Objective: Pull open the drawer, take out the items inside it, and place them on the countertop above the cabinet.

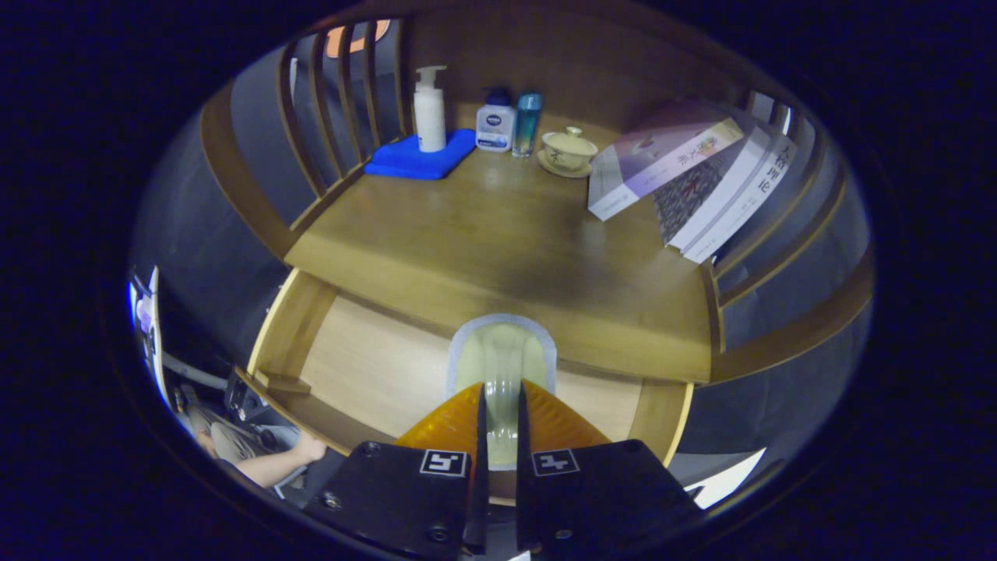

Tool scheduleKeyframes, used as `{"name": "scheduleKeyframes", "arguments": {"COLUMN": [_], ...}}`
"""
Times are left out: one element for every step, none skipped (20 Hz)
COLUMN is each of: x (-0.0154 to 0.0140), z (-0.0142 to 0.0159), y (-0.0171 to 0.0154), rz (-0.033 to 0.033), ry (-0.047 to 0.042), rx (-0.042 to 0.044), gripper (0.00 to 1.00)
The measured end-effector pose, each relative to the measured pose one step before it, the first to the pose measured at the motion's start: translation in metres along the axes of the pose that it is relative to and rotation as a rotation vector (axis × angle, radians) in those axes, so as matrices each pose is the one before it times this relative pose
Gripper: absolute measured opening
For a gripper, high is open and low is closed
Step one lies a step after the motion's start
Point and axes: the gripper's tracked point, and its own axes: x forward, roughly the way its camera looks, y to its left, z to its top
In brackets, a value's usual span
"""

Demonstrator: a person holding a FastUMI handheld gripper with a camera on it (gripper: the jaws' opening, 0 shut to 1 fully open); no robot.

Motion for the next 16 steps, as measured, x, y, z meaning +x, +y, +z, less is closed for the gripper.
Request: {"name": "scheduleKeyframes", "arguments": {"x": [0.00169, 0.00455, 0.00445, 0.00276, 0.00389, 0.00437, 0.00575, 0.00768, 0.00621, 0.00761, 0.00603, 0.00427, 0.00343, 0.00121, 0.00312, 0.00249], "z": [0.01112, 0.01044, 0.01091, 0.00845, 0.00903, 0.00923, 0.00784, 0.00593, 0.00472, 0.00580, 0.00539, 0.00561, 0.00409, 0.00456, 0.00495, 0.00204], "y": [0.00144, 0.00018, 0.00055, 0.00128, 0.00107, -0.00095, -0.00227, -0.00213, -0.00028, 0.00058, -0.00444, -0.00515, -0.00328, -0.00177, -0.00542, -0.00546], "rz": [0.00140, -0.00289, 0.00196, 0.00763, 0.00257, 0.00146, -0.00518, -0.00057, 0.01238, 0.01329, -0.00920, -0.00311, 0.00884, 0.00682, 0.00332, -0.00179], "ry": [-0.00448, -0.00697, -0.00187, 0.00031, 0.00354, 0.00039, 0.00028, 0.00737, 0.01448, 0.00765, 0.00907, 0.00994, 0.00948, 0.00674, 0.01059, 0.00563], "rx": [-0.00441, -0.00031, -0.00129, 0.00121, -0.00006, -0.00161, -0.00020, 0.00764, 0.01396, 0.01499, 0.00654, 0.00038, 0.01144, 0.02173, 0.00985, 0.01599], "gripper": [0.17, 0.17, 0.17, 0.17, 0.17, 0.17, 0.17, 0.17, 0.17, 0.17, 0.17, 0.17, 0.17, 0.17, 0.17, 0.17]}}
